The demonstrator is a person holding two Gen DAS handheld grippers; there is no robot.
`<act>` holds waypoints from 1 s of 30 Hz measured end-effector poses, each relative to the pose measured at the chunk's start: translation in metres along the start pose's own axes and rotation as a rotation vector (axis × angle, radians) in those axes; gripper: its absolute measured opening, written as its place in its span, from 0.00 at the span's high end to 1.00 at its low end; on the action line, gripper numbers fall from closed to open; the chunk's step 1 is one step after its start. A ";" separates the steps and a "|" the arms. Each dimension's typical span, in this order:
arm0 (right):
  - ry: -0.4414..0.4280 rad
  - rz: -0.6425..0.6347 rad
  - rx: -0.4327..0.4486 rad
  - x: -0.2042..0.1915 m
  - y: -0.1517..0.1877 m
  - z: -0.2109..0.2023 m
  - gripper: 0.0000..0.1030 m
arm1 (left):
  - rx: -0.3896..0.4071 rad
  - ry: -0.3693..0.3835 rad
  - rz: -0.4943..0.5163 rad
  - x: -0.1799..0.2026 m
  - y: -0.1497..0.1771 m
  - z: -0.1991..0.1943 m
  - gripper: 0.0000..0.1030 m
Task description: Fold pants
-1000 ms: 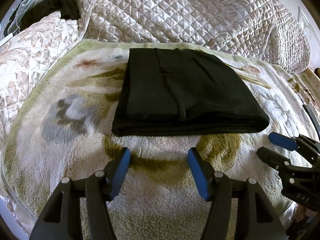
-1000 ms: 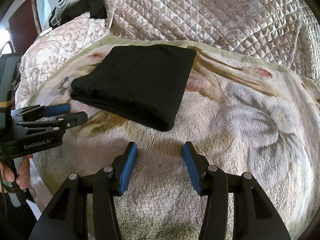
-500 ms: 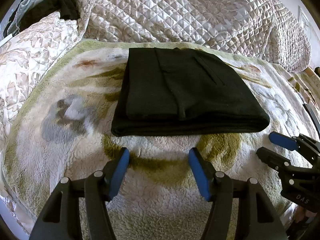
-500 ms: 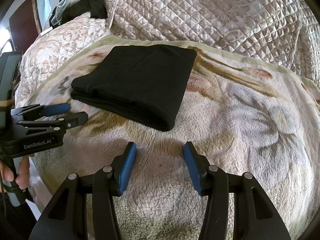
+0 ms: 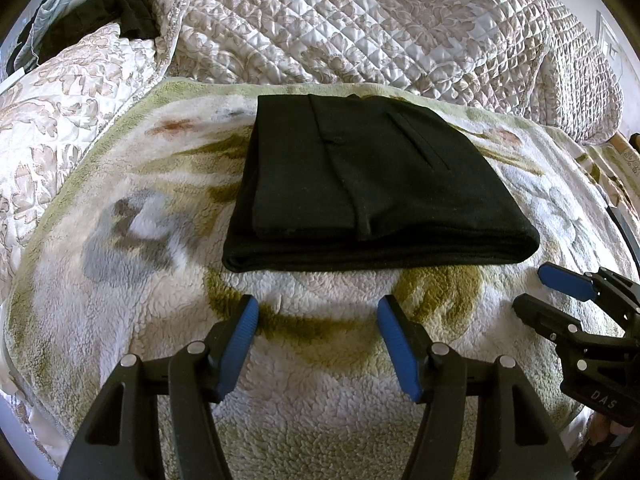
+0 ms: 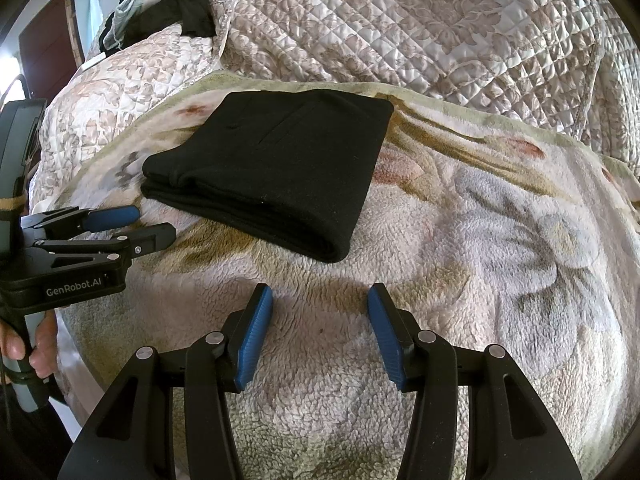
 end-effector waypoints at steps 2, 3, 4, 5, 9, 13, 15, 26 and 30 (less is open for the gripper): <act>0.000 0.000 0.000 0.000 0.000 0.000 0.51 | 0.000 0.000 0.000 0.000 0.000 0.000 0.37; 0.000 0.000 0.000 0.000 0.000 0.000 0.51 | 0.000 0.000 0.000 0.000 0.000 0.000 0.37; 0.000 0.000 0.000 0.000 0.000 0.000 0.51 | 0.000 0.000 0.001 0.000 0.000 0.000 0.37; 0.000 0.000 0.000 0.000 0.000 0.000 0.51 | 0.000 0.000 0.001 0.000 0.000 0.000 0.37; 0.001 0.000 0.000 0.000 0.000 0.000 0.51 | -0.001 0.000 0.001 0.000 0.000 0.000 0.37; 0.001 0.000 0.001 0.000 0.000 0.000 0.51 | -0.001 0.000 0.001 0.000 -0.001 0.000 0.37; 0.001 0.000 0.001 0.000 0.000 0.000 0.51 | -0.001 0.001 0.000 0.000 0.000 0.000 0.37; 0.002 0.000 0.001 -0.001 0.000 0.000 0.51 | -0.004 0.001 -0.001 -0.001 0.001 0.001 0.37; 0.003 0.000 0.002 -0.001 0.000 0.000 0.51 | -0.005 0.001 -0.001 -0.001 0.001 0.001 0.37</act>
Point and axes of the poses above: each gripper's, at about its wrist camera, not at the fingertips, and z roughly the way its jaws point, x to its right, y to its underside, the point moved 5 cm from there along z, roughly the way its jaws point, and after that the axes turned 3 degrees about y, right-handed, at the moved point
